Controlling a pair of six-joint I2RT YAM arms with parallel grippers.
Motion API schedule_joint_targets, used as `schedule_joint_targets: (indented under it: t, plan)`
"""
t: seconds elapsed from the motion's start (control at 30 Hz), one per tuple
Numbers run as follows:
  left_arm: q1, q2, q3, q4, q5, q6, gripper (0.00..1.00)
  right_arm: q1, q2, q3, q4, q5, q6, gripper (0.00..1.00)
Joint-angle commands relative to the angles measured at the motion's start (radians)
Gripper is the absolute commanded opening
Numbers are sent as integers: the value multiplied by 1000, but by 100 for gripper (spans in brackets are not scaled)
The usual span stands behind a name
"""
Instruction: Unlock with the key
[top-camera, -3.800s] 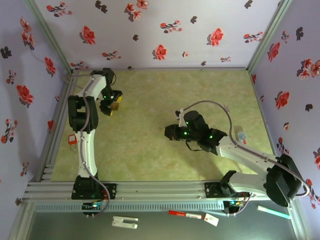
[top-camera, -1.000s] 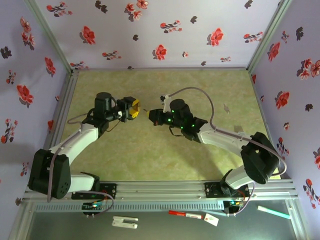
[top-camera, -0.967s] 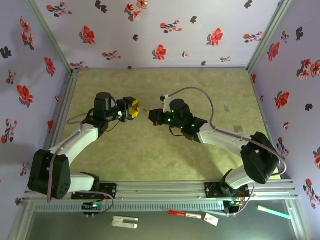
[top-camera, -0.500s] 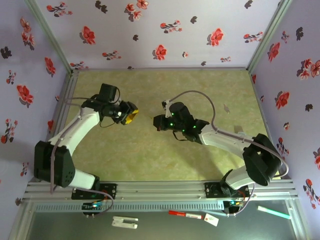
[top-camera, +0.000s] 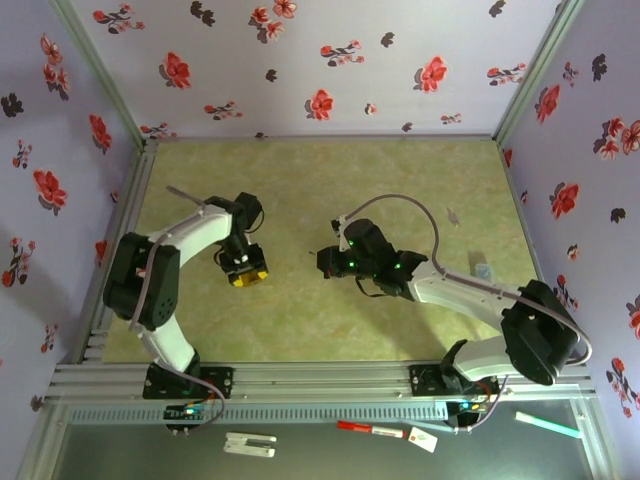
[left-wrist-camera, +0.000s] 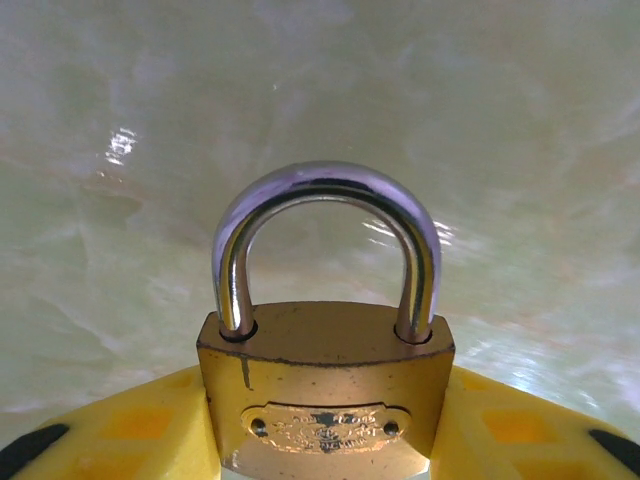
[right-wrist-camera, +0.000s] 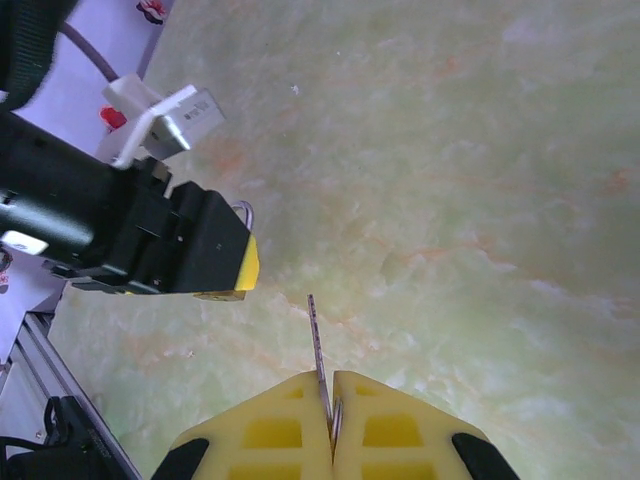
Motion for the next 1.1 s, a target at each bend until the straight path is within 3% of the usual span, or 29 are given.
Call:
schedule_joint_targets:
  t: [0.0, 0.27, 0.47, 0.63, 0.83, 1.07]
  plan:
    - [-30, 46, 45, -74, -125, 68, 24, 8, -32, -1, -17, 24, 4, 0]
    - [-86, 118, 27, -24, -164, 41, 29, 8, -45, 2, -30, 26, 4, 0]
    - [-94, 131, 8, 23, -131, 24, 57, 7, -64, 3, -45, 29, 5, 0]
    - [-93, 85, -13, 47, -115, -8, 71, 9, -93, -5, -66, 45, 5, 0]
    - [-50, -62, -79, 99, -70, -88, 76, 9, -122, -11, -84, 53, 6, 0]
    - [21, -150, -154, 157, 6, -133, 73, 9, -148, -22, -102, 60, 3, 0]
